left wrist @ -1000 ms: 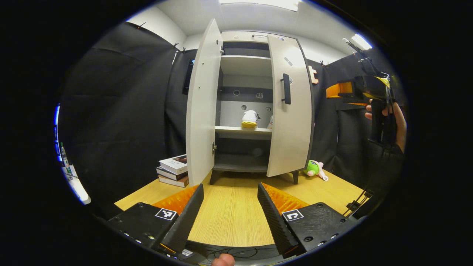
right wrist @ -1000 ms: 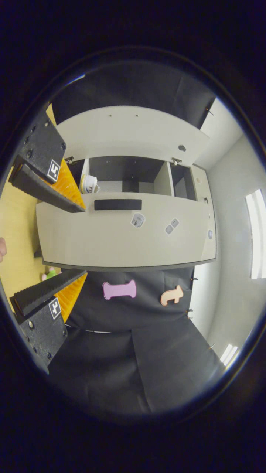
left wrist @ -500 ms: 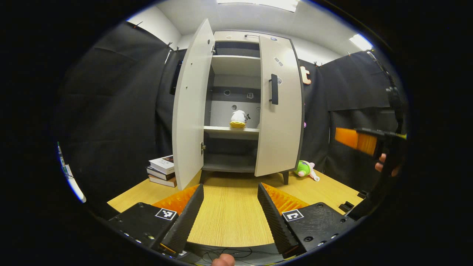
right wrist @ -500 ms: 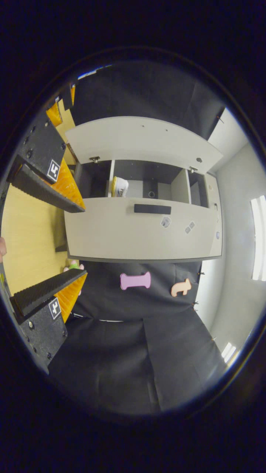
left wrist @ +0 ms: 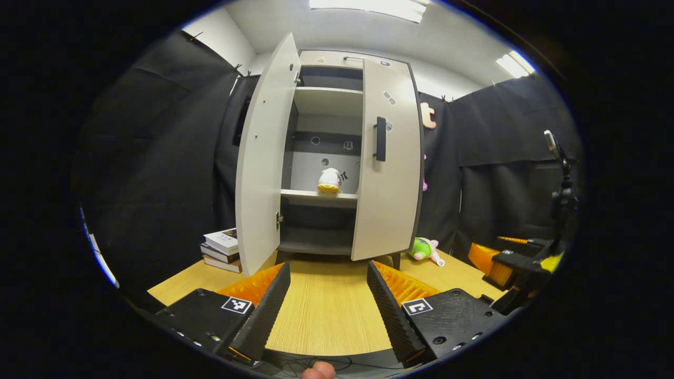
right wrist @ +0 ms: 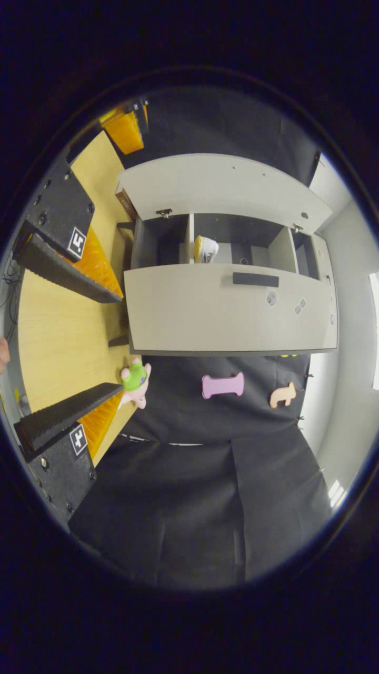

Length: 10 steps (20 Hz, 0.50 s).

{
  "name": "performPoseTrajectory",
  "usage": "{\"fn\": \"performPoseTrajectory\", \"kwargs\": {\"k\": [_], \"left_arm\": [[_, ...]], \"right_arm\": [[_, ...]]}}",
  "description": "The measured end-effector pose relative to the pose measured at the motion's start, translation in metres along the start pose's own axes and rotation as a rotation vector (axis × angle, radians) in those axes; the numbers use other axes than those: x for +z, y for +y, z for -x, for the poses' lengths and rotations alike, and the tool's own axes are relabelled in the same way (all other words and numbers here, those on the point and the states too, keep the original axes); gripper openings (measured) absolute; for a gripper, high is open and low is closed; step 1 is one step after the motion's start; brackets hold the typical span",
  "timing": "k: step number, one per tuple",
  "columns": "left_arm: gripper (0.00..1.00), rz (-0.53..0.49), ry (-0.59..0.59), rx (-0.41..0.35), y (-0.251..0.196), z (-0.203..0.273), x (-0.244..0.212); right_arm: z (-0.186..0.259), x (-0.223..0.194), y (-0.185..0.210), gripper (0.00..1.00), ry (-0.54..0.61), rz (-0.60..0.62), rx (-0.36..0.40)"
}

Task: Grab one shoe with the right hand and put it into the shoe cabinet, grab the other shoe with the left hand and put it into the shoe cabinet; then close the right door with the right hand and the left door with the left hand.

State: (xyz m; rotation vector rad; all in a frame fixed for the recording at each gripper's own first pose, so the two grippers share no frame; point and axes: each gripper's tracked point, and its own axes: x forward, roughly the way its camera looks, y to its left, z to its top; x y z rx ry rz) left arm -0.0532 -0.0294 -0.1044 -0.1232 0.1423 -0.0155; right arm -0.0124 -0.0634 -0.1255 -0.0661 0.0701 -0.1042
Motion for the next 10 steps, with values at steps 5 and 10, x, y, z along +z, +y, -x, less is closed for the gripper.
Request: {"fn": "performPoseTrajectory", "kwargs": {"k": [5, 10], "left_arm": [[0.88, -0.002, -0.132, 0.099, 0.054, -0.002, 0.064], [0.88, 0.079, -0.248, 0.262, 0.147, -0.018, 0.127]], "right_arm": [[0.002, 0.000, -0.004, 0.99, -0.001, 0.014, 0.002], [0.006, 0.005, 0.003, 0.99, -0.014, 0.003, 0.026]]}}
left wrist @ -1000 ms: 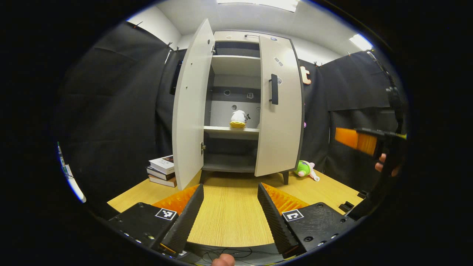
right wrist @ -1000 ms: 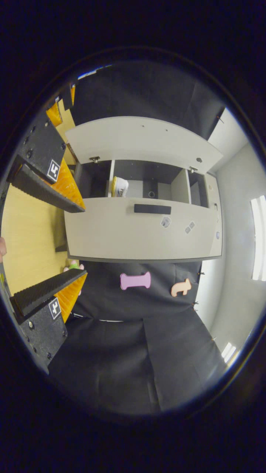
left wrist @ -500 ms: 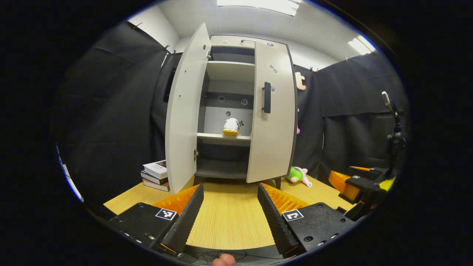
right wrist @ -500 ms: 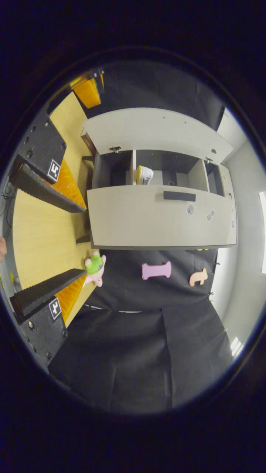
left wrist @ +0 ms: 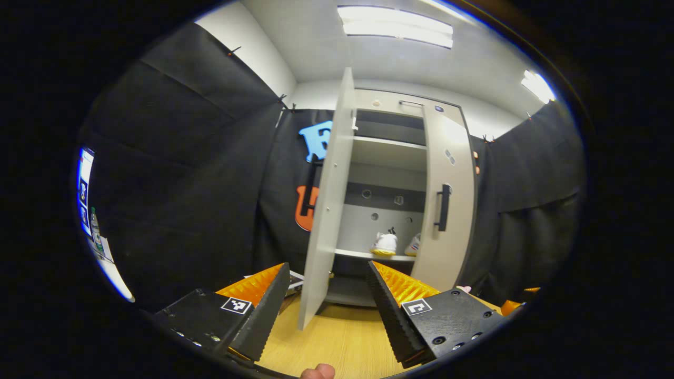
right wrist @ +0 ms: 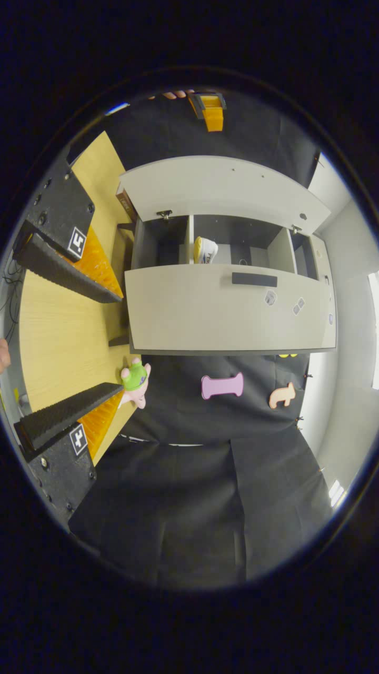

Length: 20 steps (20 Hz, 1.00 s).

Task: Grab one shoe with the right hand and put it into the shoe cabinet, grab the other shoe with the left hand and put it into the shoe cabinet; then close the right door with the right hand and the left door with the left hand.

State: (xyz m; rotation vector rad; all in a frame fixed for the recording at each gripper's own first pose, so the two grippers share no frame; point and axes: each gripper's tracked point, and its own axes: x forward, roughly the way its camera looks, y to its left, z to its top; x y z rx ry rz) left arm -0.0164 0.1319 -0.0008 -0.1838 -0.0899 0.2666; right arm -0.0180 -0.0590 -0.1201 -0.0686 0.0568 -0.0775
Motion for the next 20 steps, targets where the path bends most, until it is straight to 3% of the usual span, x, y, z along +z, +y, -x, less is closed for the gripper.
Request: {"fn": "performPoseTrajectory", "kwargs": {"k": [2, 4, 9, 13, 20], "left_arm": [[0.87, -0.010, -0.044, 0.086, 0.039, -0.028, 0.025], [0.88, -0.022, -0.064, 0.117, 0.063, -0.057, 0.047], [0.89, 0.036, -0.074, 0.118, 0.097, -0.135, 0.084], [0.89, 0.008, -0.044, 0.127, 0.106, -0.183, 0.088], [0.89, 0.004, 0.008, 0.128, 0.114, -0.220, 0.068]], "right_arm": [[0.000, -0.003, 0.003, 0.99, 0.010, -0.003, 0.014], [0.001, -0.002, 0.004, 0.99, 0.011, -0.005, 0.020], [0.004, 0.003, -0.004, 0.99, -0.005, 0.007, 0.004], [0.003, 0.004, -0.012, 0.99, -0.002, 0.011, -0.017], [-0.002, 0.010, -0.012, 0.99, -0.005, 0.036, -0.025]]}}
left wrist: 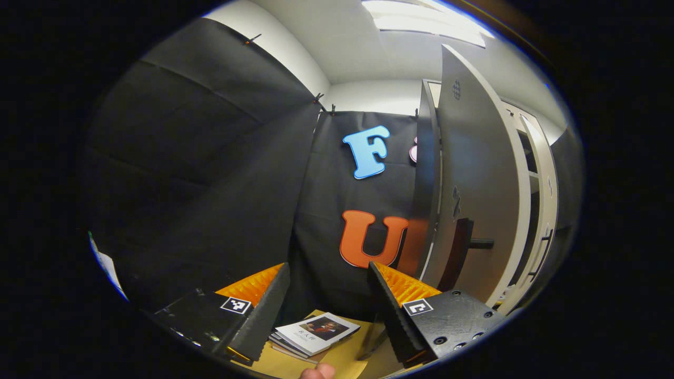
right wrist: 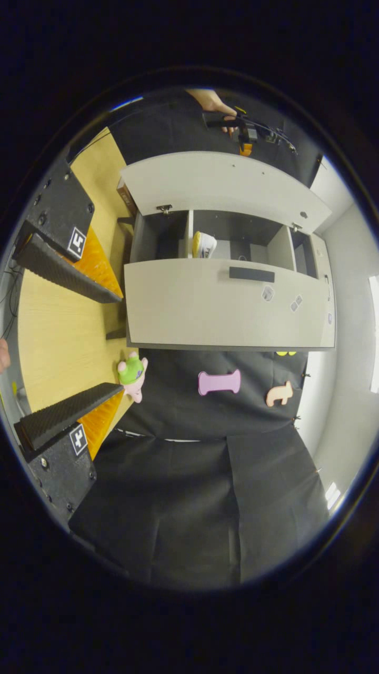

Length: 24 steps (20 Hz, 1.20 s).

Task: Grab one shoe with the right hand and put it into the shoe cabinet, grab the other shoe with the left hand and put it into the shoe cabinet; then close the right door with the right hand and the left door with the left hand.

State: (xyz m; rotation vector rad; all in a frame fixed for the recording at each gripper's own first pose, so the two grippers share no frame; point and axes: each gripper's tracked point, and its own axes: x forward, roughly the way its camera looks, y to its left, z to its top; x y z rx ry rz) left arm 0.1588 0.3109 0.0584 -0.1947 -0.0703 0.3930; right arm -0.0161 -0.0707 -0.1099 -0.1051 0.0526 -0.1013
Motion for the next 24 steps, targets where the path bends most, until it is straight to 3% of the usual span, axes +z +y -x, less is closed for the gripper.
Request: {"fn": "performPoseTrajectory", "kwargs": {"k": [3, 16, 23, 24], "left_arm": [[0.89, 0.008, 0.010, -0.035, -0.015, -0.005, -0.008], [0.88, 0.026, 0.011, -0.048, -0.022, -0.001, -0.010], [0.88, -0.057, 0.003, -0.187, -0.115, 0.021, -0.020], [0.88, -0.061, 0.002, -0.208, -0.130, 0.023, -0.021]], "right_arm": [[-0.002, 0.003, 0.003, 0.99, -0.007, 0.009, 0.005], [-0.010, 0.003, 0.015, 0.99, -0.001, -0.004, 0.037], [-0.010, 0.001, 0.002, 0.99, 0.001, -0.018, 0.019], [-0.010, 0.000, -0.001, 0.94, 0.004, -0.022, 0.015]]}}
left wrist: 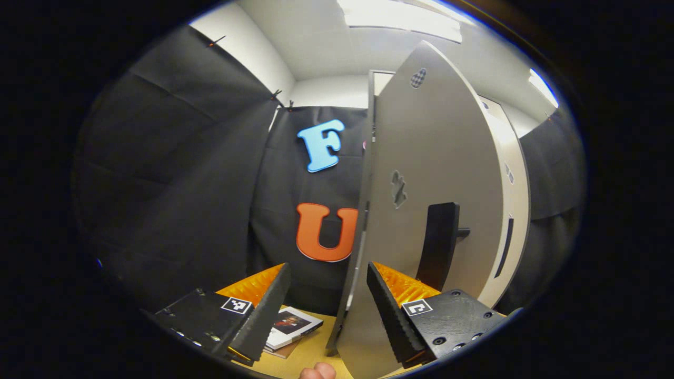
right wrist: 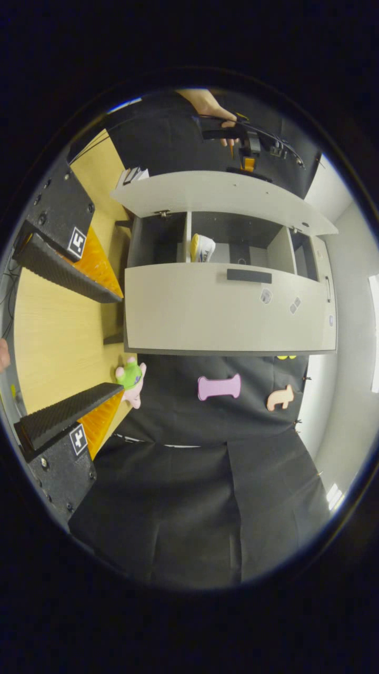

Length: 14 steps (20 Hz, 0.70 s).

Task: Grab one shoe with the right hand and put it into the shoe cabinet, grab the other shoe with the left hand and put it into the shoe cabinet; then close the right door with the right hand and the left door with the left hand.

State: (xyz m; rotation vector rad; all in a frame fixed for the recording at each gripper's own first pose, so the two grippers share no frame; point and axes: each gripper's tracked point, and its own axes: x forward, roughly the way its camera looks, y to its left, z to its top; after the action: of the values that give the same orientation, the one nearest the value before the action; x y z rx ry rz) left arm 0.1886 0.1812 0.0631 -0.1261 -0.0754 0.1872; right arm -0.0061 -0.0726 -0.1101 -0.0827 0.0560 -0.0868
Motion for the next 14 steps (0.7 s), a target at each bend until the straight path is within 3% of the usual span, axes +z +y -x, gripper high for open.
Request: {"fn": "performPoseTrajectory", "kwargs": {"k": [6, 12, 13, 14], "left_arm": [[0.89, 0.019, -0.002, -0.120, -0.097, -0.042, -0.009], [0.89, 0.057, 0.011, -0.091, -0.097, -0.054, -0.023], [0.75, 0.052, 0.016, -0.074, -0.087, -0.053, -0.024], [0.90, 0.050, 0.013, -0.059, -0.078, -0.050, -0.023]], "right_arm": [[0.002, -0.001, -0.018, 0.99, -0.004, -0.020, -0.043], [0.002, 0.005, -0.026, 0.99, -0.023, -0.028, -0.057], [0.002, 0.005, -0.025, 1.00, -0.023, -0.026, -0.055], [0.001, 0.004, -0.024, 0.99, -0.020, -0.024, -0.051]]}}
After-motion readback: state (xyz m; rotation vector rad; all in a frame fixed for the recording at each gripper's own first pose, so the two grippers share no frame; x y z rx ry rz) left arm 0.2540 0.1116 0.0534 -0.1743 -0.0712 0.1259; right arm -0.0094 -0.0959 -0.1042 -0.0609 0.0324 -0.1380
